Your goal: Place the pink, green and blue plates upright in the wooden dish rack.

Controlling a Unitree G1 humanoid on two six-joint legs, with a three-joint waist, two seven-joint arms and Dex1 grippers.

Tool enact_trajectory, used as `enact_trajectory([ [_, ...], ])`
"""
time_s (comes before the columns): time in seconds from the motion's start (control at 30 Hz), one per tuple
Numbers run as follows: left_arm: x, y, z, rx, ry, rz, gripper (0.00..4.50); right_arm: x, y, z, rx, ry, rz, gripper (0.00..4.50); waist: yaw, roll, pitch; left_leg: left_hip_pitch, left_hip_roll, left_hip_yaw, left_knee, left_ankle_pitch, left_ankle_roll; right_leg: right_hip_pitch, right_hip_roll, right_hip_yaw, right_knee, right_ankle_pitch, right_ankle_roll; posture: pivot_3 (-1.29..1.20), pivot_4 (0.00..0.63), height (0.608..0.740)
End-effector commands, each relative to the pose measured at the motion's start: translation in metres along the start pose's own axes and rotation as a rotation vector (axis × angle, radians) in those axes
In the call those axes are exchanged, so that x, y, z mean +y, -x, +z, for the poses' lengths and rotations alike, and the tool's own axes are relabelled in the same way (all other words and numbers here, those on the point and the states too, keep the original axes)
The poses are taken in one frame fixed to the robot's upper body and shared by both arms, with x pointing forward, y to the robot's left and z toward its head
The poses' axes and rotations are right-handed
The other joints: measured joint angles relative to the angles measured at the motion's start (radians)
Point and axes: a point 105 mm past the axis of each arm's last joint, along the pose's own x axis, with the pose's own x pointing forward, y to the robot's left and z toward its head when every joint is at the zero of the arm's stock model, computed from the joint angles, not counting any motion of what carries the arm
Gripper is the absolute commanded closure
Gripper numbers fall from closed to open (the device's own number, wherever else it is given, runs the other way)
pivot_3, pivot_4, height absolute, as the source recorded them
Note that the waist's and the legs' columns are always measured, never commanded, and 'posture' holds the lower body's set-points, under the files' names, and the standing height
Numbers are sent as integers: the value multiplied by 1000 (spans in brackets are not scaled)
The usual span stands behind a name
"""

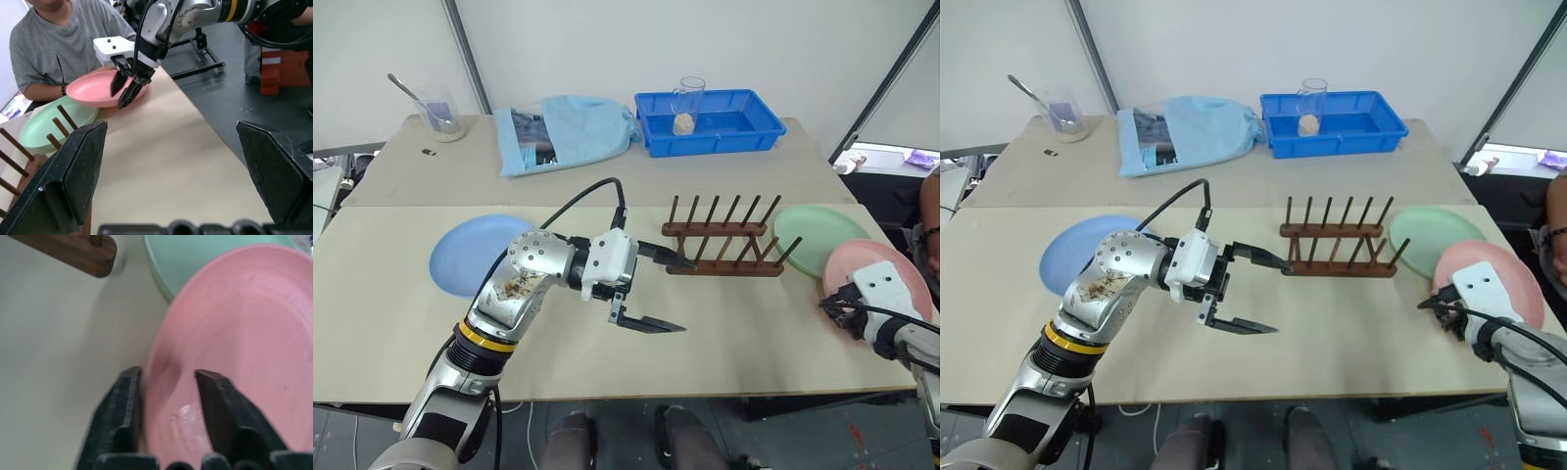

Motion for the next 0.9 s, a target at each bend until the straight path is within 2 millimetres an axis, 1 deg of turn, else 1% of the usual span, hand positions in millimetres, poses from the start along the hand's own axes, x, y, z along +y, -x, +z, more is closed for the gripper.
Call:
enact_trajectory([
  [0.03,5,1,6,-5,-40,20,0,-4,4,10,-33,-12,-19,4037,0,0,0,0,0,0,0,0,0,0,0,0,0,0,0,0,150,720],
  [0.07,5,1,5,-3,-41,24,0,-3,4,11,-36,-15,-20,4477,-1,0,0,0,0,0,0,0,0,0,0,0,0,0,0,0,150,720],
  [0.17,8,3,4,7,-49,43,0,-6,9,19,-58,-17,-35,4477,-3,0,0,1,1,0,0,0,0,0,0,0,0,0,0,0,150,720],
  [0.27,9,5,4,9,-44,60,0,-12,22,31,-90,-4,-65,4477,-2,0,0,1,1,0,0,0,0,0,0,0,1,0,0,0,150,720],
  [0.33,10,8,4,10,-33,79,0,-18,36,44,-126,27,-93,4477,-2,0,0,1,1,0,0,0,0,0,1,0,1,0,0,0,150,720],
  [0.4,11,12,3,14,-23,100,0,-25,52,61,-175,63,-121,4477,-3,1,0,1,1,0,0,0,0,0,0,0,1,0,0,0,150,720],
  [0.47,13,17,3,16,-12,125,0,-29,66,83,-241,96,-117,4477,-3,1,0,0,1,0,0,0,0,-1,0,0,0,0,0,0,150,720],
  [0.57,17,22,6,1,20,155,0,-25,81,120,-379,136,-34,4477,-5,1,0,0,1,0,0,0,0,0,0,0,0,0,0,0,150,720],
  [0.63,19,25,8,-13,47,166,0,-17,89,151,-521,132,57,4477,-6,1,0,1,1,0,0,0,0,0,0,0,0,0,0,0,150,720],
  [0.7,22,28,11,-24,57,175,0,-11,97,179,-689,82,156,4477,-8,0,0,1,1,-1,0,0,0,0,1,-1,0,0,0,0,150,720],
  [0.73,24,29,12,-25,57,178,0,-10,100,187,-732,61,192,4477,-6,0,1,1,2,-1,0,0,0,0,2,-1,0,0,0,0,150,720],
  [0.83,26,32,16,-34,54,185,0,-9,100,205,-824,-80,309,4477,-4,0,1,1,2,-2,0,0,0,0,2,-1,0,0,0,0,150,720],
  [0.9,26,33,19,-42,57,185,0,-13,99,213,-869,-226,423,4477,-3,0,1,0,1,-2,0,0,0,0,1,-1,0,0,0,0,150,720],
])
